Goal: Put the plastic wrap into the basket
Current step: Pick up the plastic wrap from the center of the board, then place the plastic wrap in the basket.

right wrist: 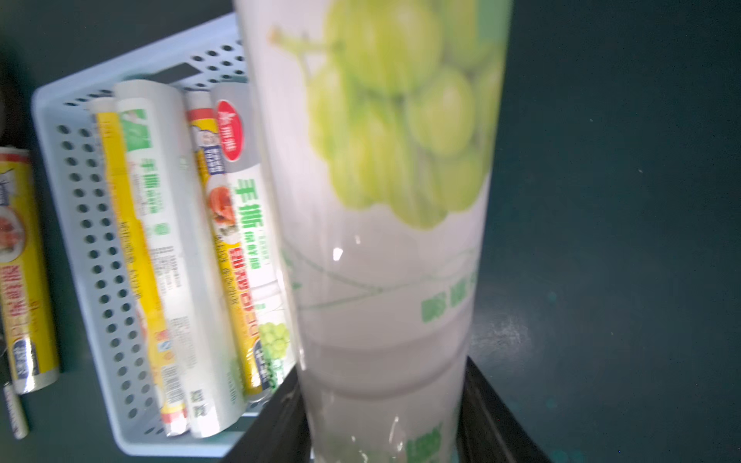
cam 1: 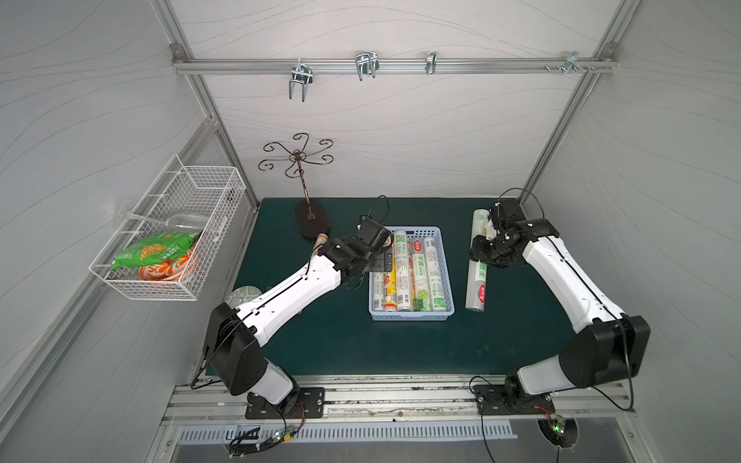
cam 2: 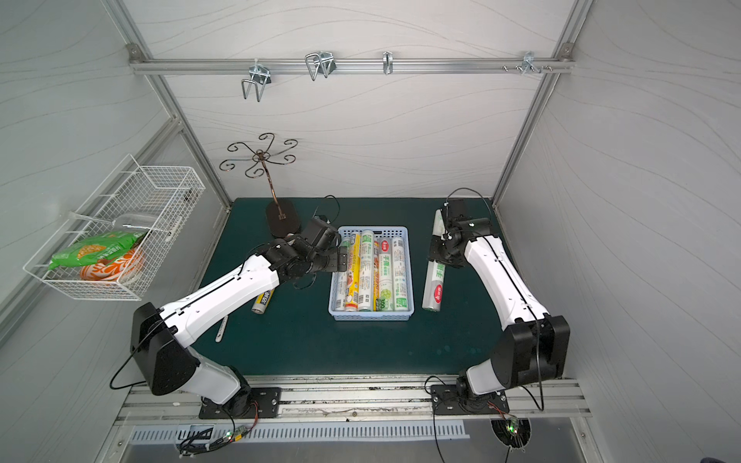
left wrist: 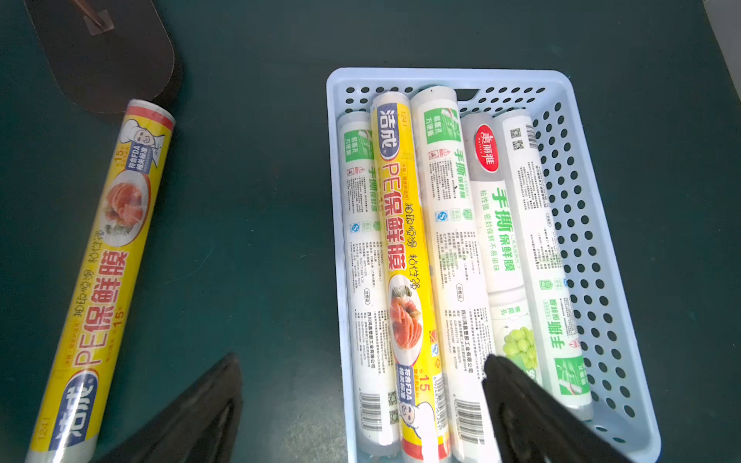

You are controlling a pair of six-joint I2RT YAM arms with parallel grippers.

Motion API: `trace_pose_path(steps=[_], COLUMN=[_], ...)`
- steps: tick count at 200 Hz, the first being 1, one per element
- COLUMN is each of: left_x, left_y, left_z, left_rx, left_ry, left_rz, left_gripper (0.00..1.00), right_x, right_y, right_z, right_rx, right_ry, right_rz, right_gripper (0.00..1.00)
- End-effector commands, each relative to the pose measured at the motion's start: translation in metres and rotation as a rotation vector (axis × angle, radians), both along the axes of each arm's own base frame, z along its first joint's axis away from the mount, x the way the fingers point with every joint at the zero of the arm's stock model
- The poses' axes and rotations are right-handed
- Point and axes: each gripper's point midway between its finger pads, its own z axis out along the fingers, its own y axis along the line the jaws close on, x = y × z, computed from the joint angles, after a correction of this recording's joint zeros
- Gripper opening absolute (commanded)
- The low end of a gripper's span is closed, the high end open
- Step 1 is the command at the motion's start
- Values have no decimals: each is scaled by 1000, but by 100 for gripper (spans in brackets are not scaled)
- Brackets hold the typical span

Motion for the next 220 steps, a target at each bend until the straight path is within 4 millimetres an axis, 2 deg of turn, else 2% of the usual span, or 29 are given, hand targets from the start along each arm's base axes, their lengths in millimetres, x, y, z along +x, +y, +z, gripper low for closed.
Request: trace_pose_path(steps=[1,39,79,136,220], left_x=[-2,-7,-16,-26,-26], left_y=[12,40,69,91,93], left_z=[19,34,51,58,57], left_rx=[18,40,51,64,71], left_ry=[-50,-91,-144,-172,-165], left_rz=[16,64,107,142,146], left_gripper=[97,99,99,99,99], right_x=[-1,9,17,27,29], right_y=[31,85,117,136,154], right_z=[6,5,-13,-41,-76], right_rx=[54,111,143,149,135], right_ry=[34,48,90,131,190], right_rz=[51,131,158,159,176], right_gripper=[33,33,33,34,34])
